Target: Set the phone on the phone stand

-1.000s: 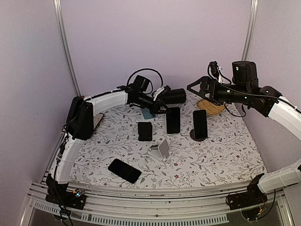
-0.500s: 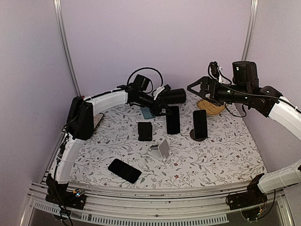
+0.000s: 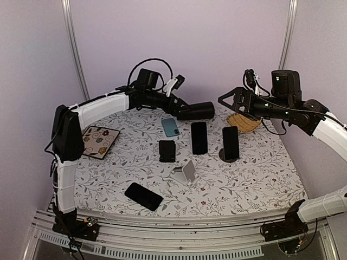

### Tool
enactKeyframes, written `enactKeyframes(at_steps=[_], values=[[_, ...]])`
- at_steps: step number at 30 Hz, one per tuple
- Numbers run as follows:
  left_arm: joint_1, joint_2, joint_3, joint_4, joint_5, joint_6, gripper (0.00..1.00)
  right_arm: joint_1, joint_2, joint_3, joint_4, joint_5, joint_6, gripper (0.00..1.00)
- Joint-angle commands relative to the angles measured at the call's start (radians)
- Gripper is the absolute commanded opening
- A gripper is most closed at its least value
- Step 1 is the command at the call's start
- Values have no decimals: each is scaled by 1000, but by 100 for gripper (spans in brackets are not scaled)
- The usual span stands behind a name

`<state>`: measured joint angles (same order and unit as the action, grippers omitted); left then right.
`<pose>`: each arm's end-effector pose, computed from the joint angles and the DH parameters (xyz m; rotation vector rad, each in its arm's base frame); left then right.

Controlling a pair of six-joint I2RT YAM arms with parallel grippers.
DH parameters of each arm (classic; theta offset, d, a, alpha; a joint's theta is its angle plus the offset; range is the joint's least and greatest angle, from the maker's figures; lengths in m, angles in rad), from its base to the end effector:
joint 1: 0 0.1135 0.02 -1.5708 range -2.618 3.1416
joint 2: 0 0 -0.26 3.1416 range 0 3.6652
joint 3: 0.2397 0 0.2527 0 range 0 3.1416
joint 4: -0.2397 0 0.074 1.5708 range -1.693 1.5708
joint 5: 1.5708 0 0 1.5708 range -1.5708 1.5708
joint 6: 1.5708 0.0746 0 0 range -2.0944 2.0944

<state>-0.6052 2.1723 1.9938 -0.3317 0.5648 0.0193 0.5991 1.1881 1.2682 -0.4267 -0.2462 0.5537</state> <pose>0.4205 -0.3394 0.2764 0.9852 1.8888 -0.9390 0.2379 0.1844 0.3844 -0.2226 2.0283 0.9887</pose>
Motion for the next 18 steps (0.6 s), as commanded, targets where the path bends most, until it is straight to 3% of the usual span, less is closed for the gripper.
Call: enactKeyframes(at_steps=[1,7,18], values=[[39,-103,-142,81,-219,-132,89,-1,-14,1,-7,36,-47,100],[103,-130,-234,60,-368,-189,89,-1,2,25,-17,42,-94,99],[99,172,38,-38,-595,-283,89,-1,11,31,-23,32,-103,99]])
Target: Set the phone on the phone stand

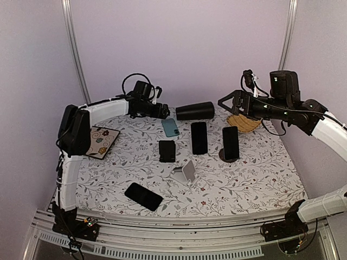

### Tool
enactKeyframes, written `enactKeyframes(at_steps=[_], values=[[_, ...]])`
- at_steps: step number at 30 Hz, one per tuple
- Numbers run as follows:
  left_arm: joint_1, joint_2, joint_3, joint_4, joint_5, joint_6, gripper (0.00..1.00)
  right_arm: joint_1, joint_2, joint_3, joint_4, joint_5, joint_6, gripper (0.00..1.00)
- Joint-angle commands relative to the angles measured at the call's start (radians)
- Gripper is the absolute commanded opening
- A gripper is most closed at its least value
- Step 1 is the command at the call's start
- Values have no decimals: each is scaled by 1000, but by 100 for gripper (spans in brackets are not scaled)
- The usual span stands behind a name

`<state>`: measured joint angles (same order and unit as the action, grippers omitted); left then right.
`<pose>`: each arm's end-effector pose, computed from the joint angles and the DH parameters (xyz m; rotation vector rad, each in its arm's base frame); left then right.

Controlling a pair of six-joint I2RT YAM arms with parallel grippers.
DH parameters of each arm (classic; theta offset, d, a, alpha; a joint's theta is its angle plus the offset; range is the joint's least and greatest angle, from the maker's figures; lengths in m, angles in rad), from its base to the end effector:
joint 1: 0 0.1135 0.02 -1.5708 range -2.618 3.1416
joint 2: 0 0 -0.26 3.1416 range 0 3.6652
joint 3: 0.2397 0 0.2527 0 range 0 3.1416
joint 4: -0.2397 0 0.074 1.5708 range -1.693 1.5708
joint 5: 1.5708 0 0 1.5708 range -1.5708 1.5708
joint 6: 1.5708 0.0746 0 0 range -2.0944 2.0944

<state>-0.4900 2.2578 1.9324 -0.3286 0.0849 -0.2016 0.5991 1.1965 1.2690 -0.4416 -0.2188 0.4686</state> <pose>0.4862 -0.2665 0.2026 0.3722 2.2330 -0.4690 0.2406 0.1839 0.3801 -0.2860 2.0240 0.9036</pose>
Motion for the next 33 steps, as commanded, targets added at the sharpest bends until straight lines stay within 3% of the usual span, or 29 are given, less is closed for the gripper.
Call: enactKeyframes(at_steps=[1,11,23,33], values=[[-22,117,132,-50,-131,-68,90,0,0,30,-11,6,-18,99],[-74,354,374,-115,-250,-72,91,-1,-8,27,-31,8,-12,99],[-109,484,505,-220,-295,-109,96,-2,-2,28,-40,4,-8,99],[-105,525,523,-381,-352,-193,97,0,6,11,-6,-21,1,99]])
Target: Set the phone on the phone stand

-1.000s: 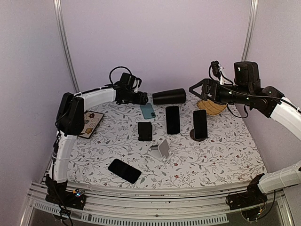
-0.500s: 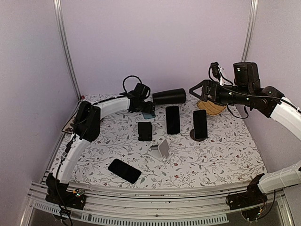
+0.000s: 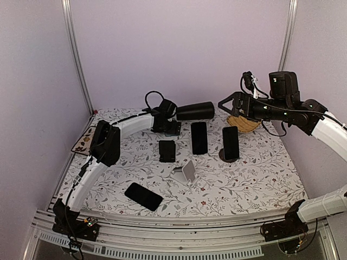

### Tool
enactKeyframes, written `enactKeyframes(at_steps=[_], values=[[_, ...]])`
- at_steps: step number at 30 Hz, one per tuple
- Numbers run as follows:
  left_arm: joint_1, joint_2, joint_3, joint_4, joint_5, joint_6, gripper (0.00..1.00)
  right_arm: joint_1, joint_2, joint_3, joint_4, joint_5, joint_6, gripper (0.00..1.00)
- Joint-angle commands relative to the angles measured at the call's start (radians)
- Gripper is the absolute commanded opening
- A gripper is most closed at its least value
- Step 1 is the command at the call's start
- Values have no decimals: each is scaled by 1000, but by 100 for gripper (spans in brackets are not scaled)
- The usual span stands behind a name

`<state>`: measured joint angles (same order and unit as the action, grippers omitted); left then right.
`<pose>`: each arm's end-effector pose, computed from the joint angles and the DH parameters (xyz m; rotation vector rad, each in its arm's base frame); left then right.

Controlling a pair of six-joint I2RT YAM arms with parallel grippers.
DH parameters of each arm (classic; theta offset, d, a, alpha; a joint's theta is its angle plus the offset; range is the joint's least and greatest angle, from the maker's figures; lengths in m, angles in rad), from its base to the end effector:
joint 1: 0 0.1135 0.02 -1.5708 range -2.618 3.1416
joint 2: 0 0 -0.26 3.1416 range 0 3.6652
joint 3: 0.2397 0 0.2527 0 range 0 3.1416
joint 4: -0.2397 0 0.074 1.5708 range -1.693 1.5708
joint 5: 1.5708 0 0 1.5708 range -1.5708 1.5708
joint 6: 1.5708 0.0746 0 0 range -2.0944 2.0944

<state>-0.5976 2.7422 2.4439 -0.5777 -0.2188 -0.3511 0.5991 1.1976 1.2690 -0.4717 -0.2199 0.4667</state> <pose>0.5099 -0.3275 0.0870 0.2023 2.4169 -0.1640 0.2394 0.1832 0.3757 -0.2881 2.0560 0.8940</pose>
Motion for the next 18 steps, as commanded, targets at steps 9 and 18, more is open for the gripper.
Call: enactKeyframes(at_steps=[9,18], values=[[62,-32,-112,-144,19,-81,90,-1,-13,-27,63,-39,28,99],[70,33,2,-199,148,44,93,-1,-39,-53,98,-38,50,99]])
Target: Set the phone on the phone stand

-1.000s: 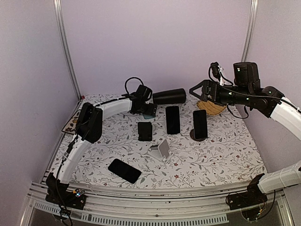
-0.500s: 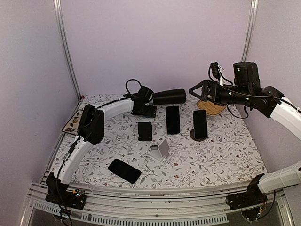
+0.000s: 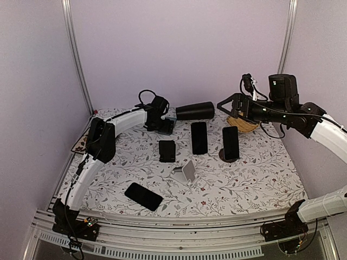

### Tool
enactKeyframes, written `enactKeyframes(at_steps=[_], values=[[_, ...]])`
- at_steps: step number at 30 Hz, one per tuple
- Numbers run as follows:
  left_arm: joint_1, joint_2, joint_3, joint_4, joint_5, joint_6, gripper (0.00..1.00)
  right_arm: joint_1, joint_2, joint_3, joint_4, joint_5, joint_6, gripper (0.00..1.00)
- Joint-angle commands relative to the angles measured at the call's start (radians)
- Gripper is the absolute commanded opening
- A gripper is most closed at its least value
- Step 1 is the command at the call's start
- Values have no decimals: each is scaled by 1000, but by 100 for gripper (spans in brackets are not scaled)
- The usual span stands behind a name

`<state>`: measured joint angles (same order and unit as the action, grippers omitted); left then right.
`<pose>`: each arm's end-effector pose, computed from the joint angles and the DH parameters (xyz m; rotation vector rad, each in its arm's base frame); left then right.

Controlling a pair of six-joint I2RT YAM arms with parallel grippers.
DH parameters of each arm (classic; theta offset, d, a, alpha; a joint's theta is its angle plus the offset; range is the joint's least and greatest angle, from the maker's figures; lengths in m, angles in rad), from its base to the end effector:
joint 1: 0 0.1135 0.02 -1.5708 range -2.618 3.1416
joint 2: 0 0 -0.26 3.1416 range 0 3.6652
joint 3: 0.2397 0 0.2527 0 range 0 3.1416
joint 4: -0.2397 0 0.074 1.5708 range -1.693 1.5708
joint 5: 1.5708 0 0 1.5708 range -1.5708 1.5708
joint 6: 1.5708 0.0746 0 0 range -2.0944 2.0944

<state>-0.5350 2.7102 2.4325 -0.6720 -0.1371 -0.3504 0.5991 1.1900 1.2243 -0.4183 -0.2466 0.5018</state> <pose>0.5169 -0.2945 0.0923 0.1768 2.5117 -0.1899 0.2394 0.1855 0.3684 -0.2725 2.0517 0.9455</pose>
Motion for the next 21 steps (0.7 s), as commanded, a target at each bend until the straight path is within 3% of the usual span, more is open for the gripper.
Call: enactKeyframes(at_steps=[1,16,21], values=[[5,71,11,-111,72,51,93,0,-33,-8,47,-11,15,99],[-30,110,21,-110,155,132,97,-1,2,-5,71,-36,11,99],[-25,123,45,-137,112,111,92,-1,18,5,74,-43,7,99]])
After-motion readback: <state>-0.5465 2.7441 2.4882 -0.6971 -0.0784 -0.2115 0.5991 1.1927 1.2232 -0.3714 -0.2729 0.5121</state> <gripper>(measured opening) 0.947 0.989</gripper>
